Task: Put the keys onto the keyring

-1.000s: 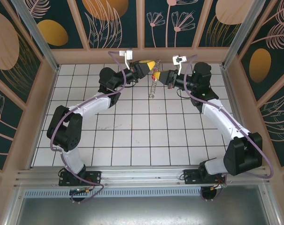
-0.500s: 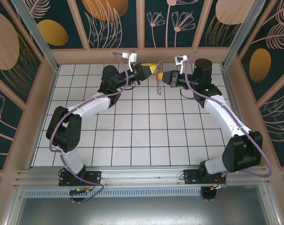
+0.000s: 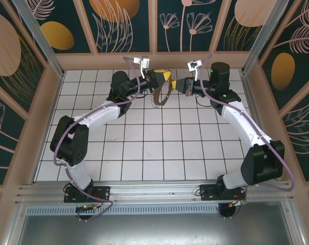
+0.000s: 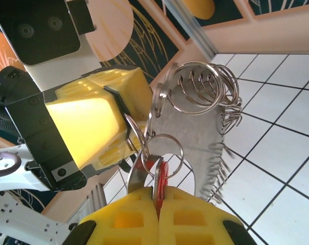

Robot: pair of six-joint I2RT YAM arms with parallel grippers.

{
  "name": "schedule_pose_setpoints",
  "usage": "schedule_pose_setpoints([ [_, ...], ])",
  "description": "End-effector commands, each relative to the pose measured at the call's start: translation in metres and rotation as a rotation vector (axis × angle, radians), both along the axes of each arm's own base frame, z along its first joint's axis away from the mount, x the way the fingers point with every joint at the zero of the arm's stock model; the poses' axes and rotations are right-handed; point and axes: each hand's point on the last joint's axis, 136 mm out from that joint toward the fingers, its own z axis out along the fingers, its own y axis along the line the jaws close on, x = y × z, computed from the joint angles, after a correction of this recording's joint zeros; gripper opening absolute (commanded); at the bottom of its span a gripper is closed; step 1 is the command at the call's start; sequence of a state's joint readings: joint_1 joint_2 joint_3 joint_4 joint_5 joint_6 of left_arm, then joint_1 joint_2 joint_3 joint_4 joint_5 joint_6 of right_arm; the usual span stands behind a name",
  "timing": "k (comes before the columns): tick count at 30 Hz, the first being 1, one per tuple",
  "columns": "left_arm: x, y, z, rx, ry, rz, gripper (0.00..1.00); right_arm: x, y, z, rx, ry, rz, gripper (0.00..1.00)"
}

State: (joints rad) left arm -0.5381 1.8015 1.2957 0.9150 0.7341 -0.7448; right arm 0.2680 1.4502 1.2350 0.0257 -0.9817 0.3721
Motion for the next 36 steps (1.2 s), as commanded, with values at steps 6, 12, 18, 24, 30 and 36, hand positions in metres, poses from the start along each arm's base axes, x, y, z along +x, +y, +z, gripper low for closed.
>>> schedule_pose_setpoints([
  [6, -0.017, -0.006, 0.005, 0.007, -0.02, -0.063, 0.0, 0.018, -0.008, 0.003, -0.105, -0.099, -0.109, 0.0],
  [12, -0.016, -0.006, 0.003, 0.009, -0.017, -0.063, 0.0, 0.02, -0.013, 0.0, -0.152, -0.122, -0.141, 0.0],
  [18, -0.015, -0.006, 0.001, 0.014, -0.017, -0.058, 0.0, 0.02, -0.021, 0.002, -0.21, -0.157, -0.191, 0.0],
  [24, -0.015, -0.006, 0.0, 0.017, -0.015, -0.057, 0.0, 0.021, -0.037, 0.009, -0.261, -0.196, -0.286, 0.0],
  [30, -0.015, -0.007, 0.0, 0.018, -0.014, -0.059, 0.0, 0.016, -0.034, 0.015, -0.252, -0.22, -0.266, 0.0],
  [36, -0.017, -0.008, 0.0, 0.018, -0.016, -0.065, 0.0, 0.009, -0.02, 0.025, -0.248, -0.251, -0.216, 0.0],
])
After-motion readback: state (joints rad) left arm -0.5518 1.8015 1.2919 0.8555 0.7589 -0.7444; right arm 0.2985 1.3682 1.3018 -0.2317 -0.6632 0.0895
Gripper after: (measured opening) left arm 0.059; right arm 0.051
